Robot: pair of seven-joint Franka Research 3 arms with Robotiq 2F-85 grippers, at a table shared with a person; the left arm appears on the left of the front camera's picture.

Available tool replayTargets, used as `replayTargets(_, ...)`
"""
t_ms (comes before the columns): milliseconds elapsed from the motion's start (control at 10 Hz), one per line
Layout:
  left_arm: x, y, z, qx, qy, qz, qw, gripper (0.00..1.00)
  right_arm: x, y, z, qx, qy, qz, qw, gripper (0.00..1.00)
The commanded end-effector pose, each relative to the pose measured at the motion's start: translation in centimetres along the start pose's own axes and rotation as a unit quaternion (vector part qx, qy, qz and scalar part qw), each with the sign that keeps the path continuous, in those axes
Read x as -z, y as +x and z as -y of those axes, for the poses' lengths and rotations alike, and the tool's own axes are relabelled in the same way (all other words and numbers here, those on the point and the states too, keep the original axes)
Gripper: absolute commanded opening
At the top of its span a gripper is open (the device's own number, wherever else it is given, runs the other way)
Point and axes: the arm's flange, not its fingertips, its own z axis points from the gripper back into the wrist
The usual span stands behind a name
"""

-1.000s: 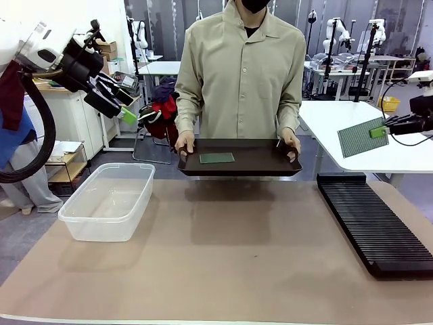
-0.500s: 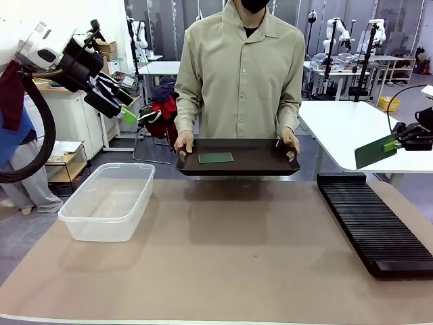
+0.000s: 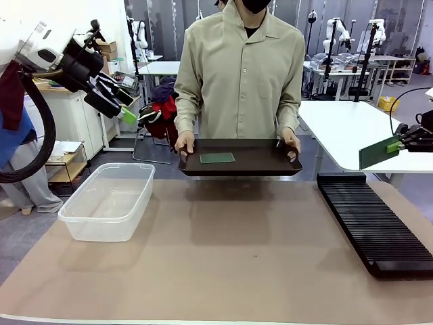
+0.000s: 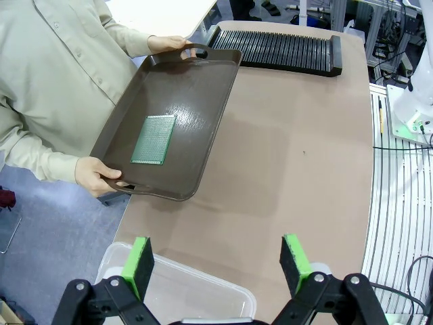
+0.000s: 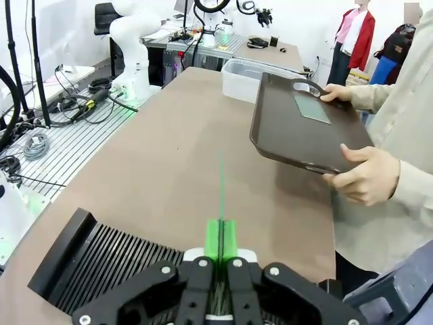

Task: Sort PCBs into racks and boxes based on the side picked up.
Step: If the short side of the Blank PCB is picked up, insert it into the PCB Rack ; if the long side is picked up, place it in the Organizing box.

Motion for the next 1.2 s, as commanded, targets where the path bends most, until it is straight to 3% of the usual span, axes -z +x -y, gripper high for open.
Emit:
replayTargets(0,0.1,-0.2,0.0,0.003,-0.006,0.008,1.000,1.00,0.8,-1.2,0.1,0.025,0.017,-0.015,0.999,0.02)
replayTargets(300,0.1,-0.2,0.0,0.003,-0.006,0.008,1.000,1.00,0.9,-4.7,1.5,0.045,0.019,-0.007,0.999,0.02)
replayTargets(600,0.1,-0.2,0.0,0.003,-0.006,0.008,1.000,1.00,1.2,-7.4,2.9,0.058,0.019,-0.034,0.998,0.02)
replayTargets(1100,0.1,-0.2,0.0,0.003,-0.006,0.008,1.000,1.00,2.5,-10.0,4.5,0.023,0.031,-0.052,0.998,0.02)
